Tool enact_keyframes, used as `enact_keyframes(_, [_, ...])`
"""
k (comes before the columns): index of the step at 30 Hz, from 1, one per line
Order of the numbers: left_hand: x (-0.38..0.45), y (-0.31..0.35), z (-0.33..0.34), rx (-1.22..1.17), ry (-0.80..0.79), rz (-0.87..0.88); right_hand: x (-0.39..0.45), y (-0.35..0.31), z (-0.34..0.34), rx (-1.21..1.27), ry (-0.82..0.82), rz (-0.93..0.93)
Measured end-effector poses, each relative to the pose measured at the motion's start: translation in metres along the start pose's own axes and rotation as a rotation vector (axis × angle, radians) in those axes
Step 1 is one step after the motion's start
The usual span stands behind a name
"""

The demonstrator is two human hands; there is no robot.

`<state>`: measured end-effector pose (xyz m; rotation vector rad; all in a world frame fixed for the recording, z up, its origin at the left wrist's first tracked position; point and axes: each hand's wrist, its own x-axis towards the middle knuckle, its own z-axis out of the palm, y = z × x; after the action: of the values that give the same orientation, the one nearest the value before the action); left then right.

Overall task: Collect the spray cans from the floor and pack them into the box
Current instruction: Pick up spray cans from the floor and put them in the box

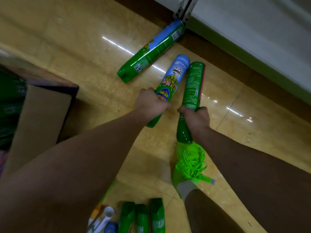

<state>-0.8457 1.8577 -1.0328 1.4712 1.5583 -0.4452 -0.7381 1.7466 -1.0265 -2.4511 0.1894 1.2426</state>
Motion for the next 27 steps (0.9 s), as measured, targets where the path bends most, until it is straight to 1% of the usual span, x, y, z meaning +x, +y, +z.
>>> enact_keyframes(3, [-0.027, -0.008, -0.021, -0.019, 0.054, 0.003, -0.030, -0.012, -0.007, -0.070, 0.016, -0.091])
enact_keyframes(6, [-0.058, -0.010, -0.046, -0.156, 0.078, -0.014, -0.060, -0.032, -0.014, -0.114, 0.014, -0.195])
enact_keyframes(9, [-0.089, -0.007, -0.076, -0.295, 0.146, -0.015, -0.093, -0.056, -0.020, -0.149, 0.009, -0.297])
enact_keyframes(13, [-0.125, -0.003, -0.125, -0.414, 0.225, 0.008, -0.141, -0.087, -0.026, -0.224, -0.011, -0.399])
enact_keyframes(19, [-0.163, -0.008, -0.210, -0.492, 0.346, 0.034, -0.215, -0.139, -0.020, -0.343, -0.043, -0.521])
enact_keyframes(23, [-0.184, -0.026, -0.266, -0.547, 0.402, -0.034, -0.267, -0.173, 0.000, -0.396, -0.081, -0.589])
enact_keyframes(27, [-0.198, -0.056, -0.322, -0.590, 0.458, -0.112, -0.318, -0.205, 0.029, -0.446, -0.200, -0.602])
